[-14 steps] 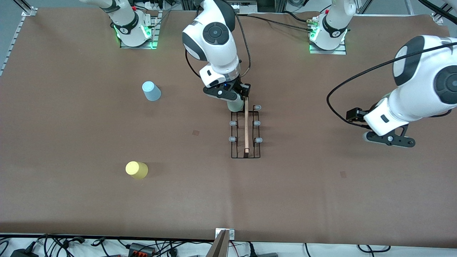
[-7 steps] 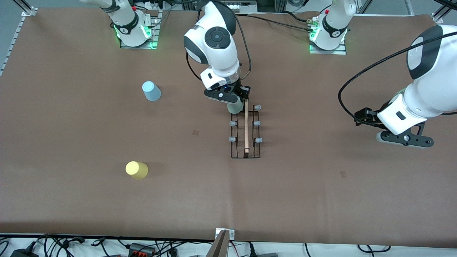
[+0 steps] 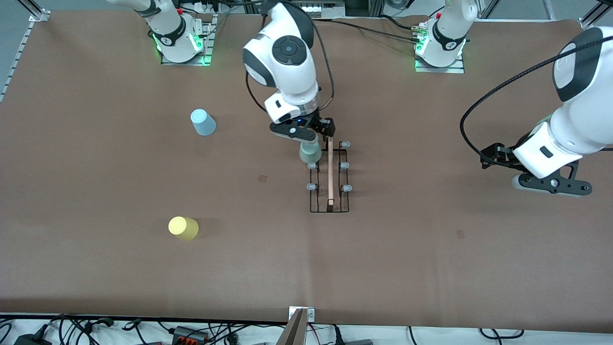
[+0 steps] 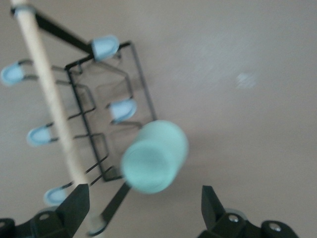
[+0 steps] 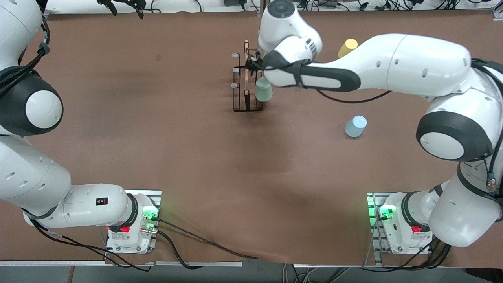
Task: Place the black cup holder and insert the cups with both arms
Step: 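Lower the teal cup onto a rack peg with the right gripper, then move the right gripper to the yellow cup and grasp it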
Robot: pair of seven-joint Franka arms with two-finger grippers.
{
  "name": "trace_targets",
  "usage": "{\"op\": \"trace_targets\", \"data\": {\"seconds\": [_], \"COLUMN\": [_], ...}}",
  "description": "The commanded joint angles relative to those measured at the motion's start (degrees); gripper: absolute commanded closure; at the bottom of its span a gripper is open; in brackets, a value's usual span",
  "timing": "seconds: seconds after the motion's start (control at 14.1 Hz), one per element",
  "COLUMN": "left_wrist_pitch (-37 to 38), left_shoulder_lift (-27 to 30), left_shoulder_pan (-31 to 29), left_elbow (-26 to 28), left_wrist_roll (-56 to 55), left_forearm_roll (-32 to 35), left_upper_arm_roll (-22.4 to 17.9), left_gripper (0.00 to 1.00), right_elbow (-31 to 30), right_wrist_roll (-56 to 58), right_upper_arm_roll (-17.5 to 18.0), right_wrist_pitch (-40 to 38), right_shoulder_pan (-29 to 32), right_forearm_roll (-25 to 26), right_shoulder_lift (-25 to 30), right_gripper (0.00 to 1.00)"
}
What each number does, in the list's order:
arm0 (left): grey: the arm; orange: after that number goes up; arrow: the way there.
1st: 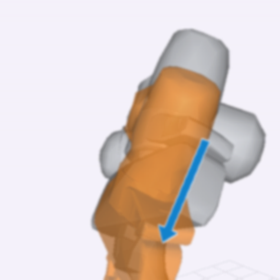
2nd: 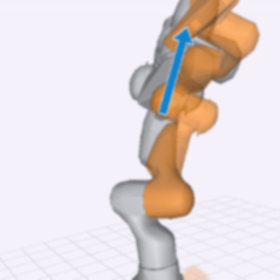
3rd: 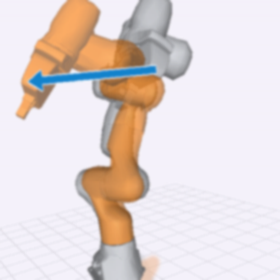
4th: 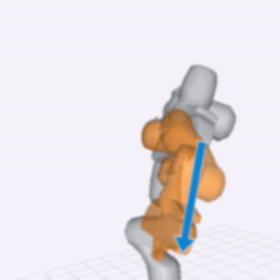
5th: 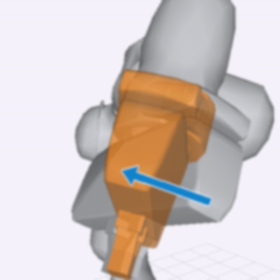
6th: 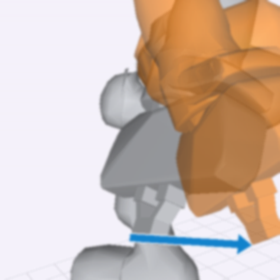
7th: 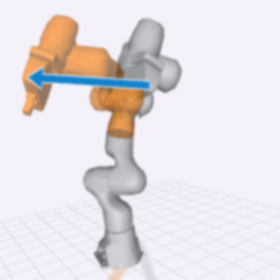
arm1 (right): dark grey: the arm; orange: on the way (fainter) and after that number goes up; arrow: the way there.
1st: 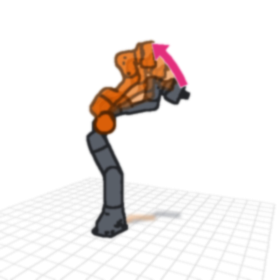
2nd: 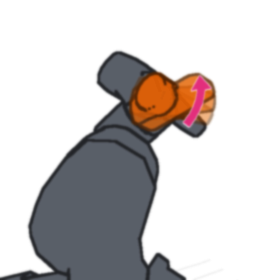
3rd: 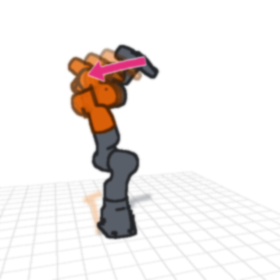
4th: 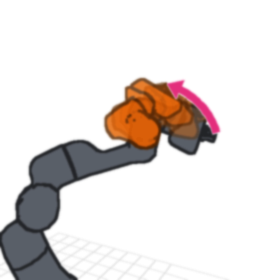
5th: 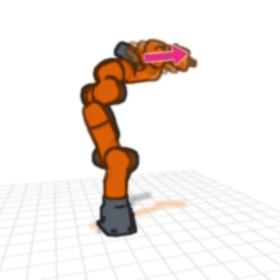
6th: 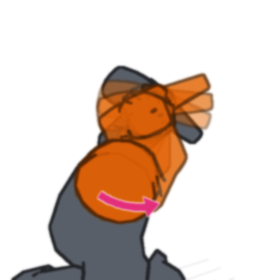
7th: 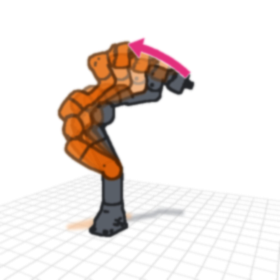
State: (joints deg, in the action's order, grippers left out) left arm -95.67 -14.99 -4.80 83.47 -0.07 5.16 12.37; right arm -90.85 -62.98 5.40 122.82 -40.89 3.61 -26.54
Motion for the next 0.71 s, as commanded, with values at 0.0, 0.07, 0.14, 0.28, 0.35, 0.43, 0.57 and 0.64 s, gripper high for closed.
{"op": "trace_targets", "data": {"seconds": [0.0, 0.07, 0.14, 0.28, 0.35, 0.43, 0.57, 0.64], "left_wrist_pitch": [0.57, 0.57, 0.57, 0.48, 0.48, 0.48, 0.48, 0.48], "left_shoulder_lift": [1.10, 1.19, 1.19, 1.36, 1.37, 1.37, 1.37, 1.37], "left_shoulder_pan": [-0.65, -0.65, -0.65, -0.65, -0.65, -0.65, -0.65, -0.65], "left_elbow": [0.38, 0.38, 0.47, 0.47, 0.56, 0.56, 0.56, 0.56], "left_wrist_roll": [0.51, 0.51, 0.51, 0.51, 0.51, 0.51, 0.42, 0.42], "left_forearm_roll": [-0.77, -0.86, -0.86, -0.77, -0.86, -0.77, -0.86, -0.86], "left_upper_arm_roll": [0.46, 0.46, 0.46, 0.55, 0.55, 0.55, 0.55, 0.55], "left_gripper": [0.00, 0.00, 0.00, 0.00, 0.00, 0.00, 0.00, 0.00], "right_elbow": [-1.52, -2.13, -2.66, -2.92, -3.88, -4.94, -6.70, -7.14], "right_wrist_roll": [15.70, 22.39, 28.12, 37.97, 43.33, 47.99, 56.70, 59.78], "right_upper_arm_roll": [-0.30, -0.56, -0.91, -1.18, -1.27, -1.27, -1.27, -1.35], "right_wrist_pitch": [-7.40, -7.50, -7.15, -6.45, -5.14, -2.52, 3.37, 5.74], "right_shoulder_pan": [7.99, 11.50, 14.84, 20.73, 23.81, 26.45, 30.85, 31.83], "right_forearm_roll": [2.88, 3.59, 3.68, 3.68, 3.77, 3.77, 3.60, 3.60], "right_shoulder_lift": [2.55, 2.63, 2.64, 2.29, 1.94, 1.58, -0.08, -1.13], "right_gripper": [0.00, 0.00, 0.00, 0.00, 0.00, 0.00, 0.00, 0.00]}}
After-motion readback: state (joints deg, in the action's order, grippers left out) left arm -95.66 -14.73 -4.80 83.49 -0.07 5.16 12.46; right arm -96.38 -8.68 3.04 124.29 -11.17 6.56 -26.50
